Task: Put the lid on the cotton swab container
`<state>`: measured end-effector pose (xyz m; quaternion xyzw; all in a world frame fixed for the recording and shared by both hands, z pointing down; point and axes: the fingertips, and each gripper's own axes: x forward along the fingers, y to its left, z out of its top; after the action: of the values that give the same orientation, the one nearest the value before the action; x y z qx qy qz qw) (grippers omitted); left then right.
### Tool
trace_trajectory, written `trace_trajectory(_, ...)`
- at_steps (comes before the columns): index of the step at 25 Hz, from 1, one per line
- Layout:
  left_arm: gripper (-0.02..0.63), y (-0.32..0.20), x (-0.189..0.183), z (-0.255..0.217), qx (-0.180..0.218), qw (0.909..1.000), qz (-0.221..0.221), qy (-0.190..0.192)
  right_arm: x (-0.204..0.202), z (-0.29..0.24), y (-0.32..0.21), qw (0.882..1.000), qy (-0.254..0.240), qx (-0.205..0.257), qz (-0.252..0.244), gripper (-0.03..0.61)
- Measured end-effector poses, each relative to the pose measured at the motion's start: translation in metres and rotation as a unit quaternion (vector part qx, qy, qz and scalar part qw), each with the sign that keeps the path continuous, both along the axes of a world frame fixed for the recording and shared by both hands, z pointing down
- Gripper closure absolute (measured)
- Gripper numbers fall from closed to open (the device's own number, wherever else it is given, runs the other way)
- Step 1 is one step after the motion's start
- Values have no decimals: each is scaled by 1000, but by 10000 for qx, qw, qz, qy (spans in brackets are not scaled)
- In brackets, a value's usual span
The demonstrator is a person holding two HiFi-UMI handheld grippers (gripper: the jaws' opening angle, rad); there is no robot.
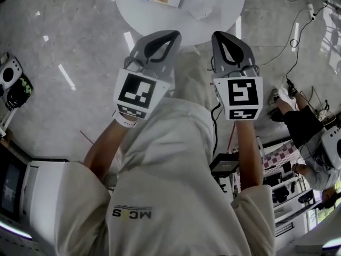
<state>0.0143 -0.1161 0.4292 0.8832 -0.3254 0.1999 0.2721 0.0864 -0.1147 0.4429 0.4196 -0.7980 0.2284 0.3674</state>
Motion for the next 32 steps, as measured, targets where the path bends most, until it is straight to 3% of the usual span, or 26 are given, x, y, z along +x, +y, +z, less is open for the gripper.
trace_trajectory(18, 614, 4, -2, 70, -122, 9994, -212, -243, -6, 116, -50, 9995, 161, -258, -15, 578)
trace_trajectory(32, 614, 8, 7, 81, -239, 9993, -85, -280, 7, 156, -35, 9970, 381, -679, 26, 577)
